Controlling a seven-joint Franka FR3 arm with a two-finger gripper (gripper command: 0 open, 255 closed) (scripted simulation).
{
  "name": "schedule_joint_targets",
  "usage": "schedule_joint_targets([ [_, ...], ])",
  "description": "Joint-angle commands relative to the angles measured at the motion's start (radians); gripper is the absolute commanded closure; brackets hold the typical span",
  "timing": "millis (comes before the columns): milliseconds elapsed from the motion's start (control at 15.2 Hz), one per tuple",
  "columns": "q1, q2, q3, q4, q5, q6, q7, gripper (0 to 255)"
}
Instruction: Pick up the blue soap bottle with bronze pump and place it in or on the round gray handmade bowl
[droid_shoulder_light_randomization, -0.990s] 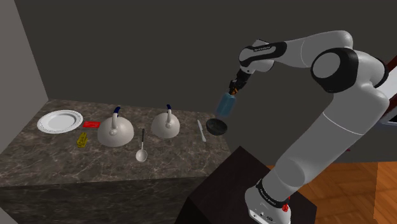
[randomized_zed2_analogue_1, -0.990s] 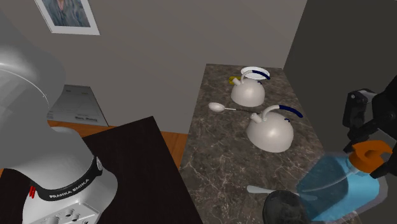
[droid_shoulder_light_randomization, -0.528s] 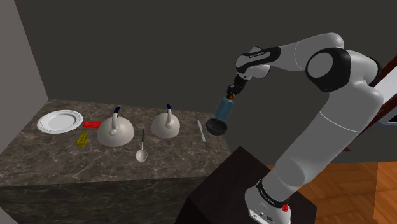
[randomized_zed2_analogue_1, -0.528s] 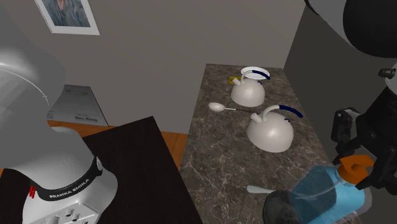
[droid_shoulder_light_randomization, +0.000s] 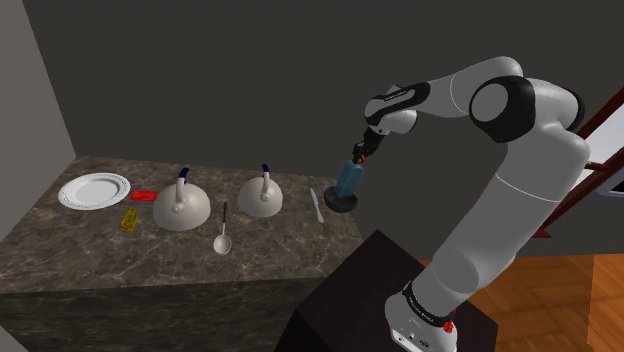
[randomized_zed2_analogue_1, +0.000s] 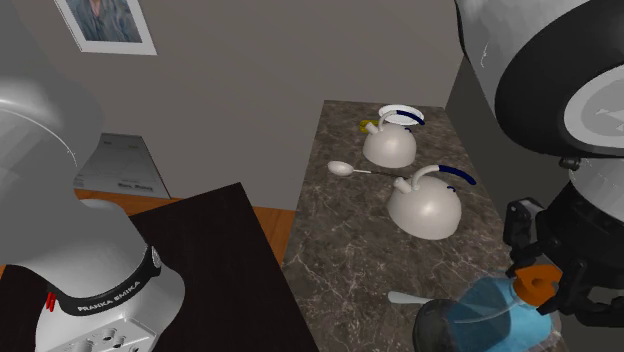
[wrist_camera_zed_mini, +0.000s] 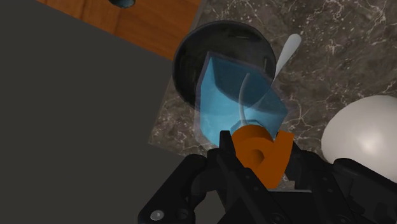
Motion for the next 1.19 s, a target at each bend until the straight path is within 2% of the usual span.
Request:
schedule_joint_targets([
  [0, -0.002, 0.016, 0.003, -0.009, 0.012, 0.025, -0.009, 255],
  [528, -0.003, 0.023, 0.004, -0.012, 0.017, 0.034, -0.013, 255],
  [594, -0.003, 0.023, 0.004, -0.012, 0.017, 0.034, -0.013, 0],
  [924, -0.003, 0.023, 0.004, -0.012, 0.017, 0.034, -0.013, 0],
  [1122, 0.002, -0.048, -0.008, 0.010, -0.028, -0.053, 0.017, 0],
])
